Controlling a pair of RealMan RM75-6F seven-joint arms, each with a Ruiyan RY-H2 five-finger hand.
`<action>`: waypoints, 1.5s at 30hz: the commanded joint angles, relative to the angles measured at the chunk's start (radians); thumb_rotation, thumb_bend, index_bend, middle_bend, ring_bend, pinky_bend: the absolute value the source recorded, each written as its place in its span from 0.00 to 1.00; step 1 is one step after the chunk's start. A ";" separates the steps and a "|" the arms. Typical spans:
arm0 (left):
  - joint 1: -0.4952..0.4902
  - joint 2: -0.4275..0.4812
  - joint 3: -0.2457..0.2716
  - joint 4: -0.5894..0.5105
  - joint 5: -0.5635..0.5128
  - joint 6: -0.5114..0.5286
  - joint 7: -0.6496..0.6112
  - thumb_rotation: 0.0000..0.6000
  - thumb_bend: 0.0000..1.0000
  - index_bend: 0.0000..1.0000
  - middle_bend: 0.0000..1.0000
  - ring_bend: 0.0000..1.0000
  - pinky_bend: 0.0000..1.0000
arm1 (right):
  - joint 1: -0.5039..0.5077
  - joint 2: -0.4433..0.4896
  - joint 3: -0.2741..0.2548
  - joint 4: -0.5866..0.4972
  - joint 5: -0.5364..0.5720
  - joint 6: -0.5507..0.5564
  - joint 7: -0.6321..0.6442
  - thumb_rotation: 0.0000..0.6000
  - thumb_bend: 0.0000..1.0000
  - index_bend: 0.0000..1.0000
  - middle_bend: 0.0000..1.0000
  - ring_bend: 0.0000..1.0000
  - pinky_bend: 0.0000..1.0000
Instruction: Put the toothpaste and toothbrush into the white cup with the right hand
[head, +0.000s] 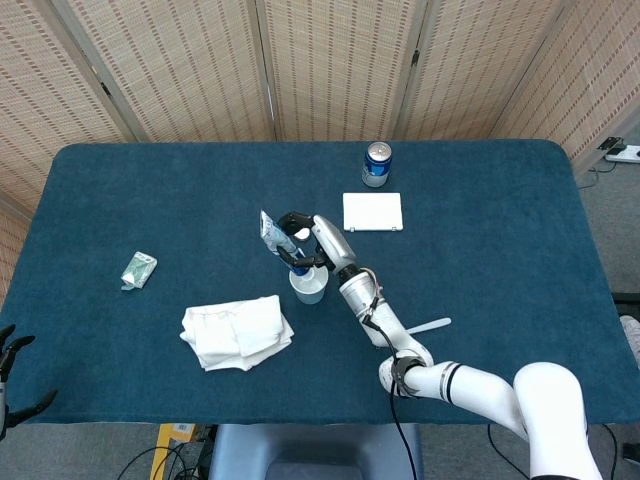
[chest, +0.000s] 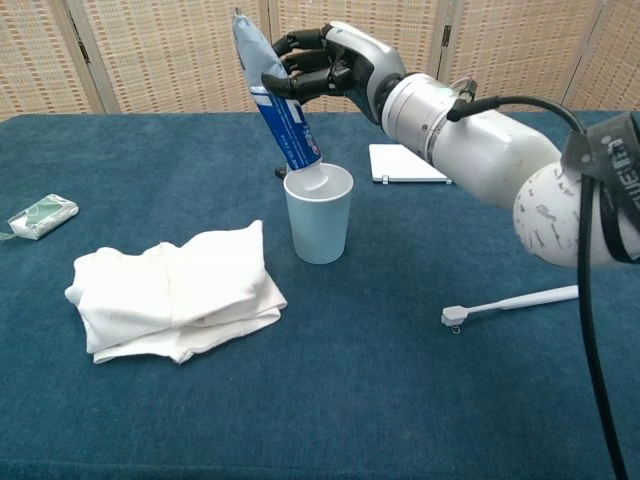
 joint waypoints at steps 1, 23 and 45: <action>0.000 -0.002 0.000 0.004 0.000 -0.003 -0.005 1.00 0.20 0.24 0.10 0.04 0.14 | -0.002 -0.022 -0.013 0.027 -0.024 0.022 0.024 1.00 0.31 0.65 0.63 0.43 0.37; 0.008 -0.009 0.005 0.023 -0.001 -0.012 -0.021 1.00 0.20 0.24 0.10 0.04 0.14 | -0.038 -0.116 -0.111 0.222 -0.161 0.128 0.188 1.00 0.29 0.63 0.52 0.37 0.33; 0.005 -0.008 0.003 0.008 0.009 -0.013 -0.003 1.00 0.20 0.24 0.10 0.04 0.14 | -0.078 -0.103 -0.171 0.274 -0.217 0.184 0.180 1.00 0.21 0.28 0.34 0.19 0.22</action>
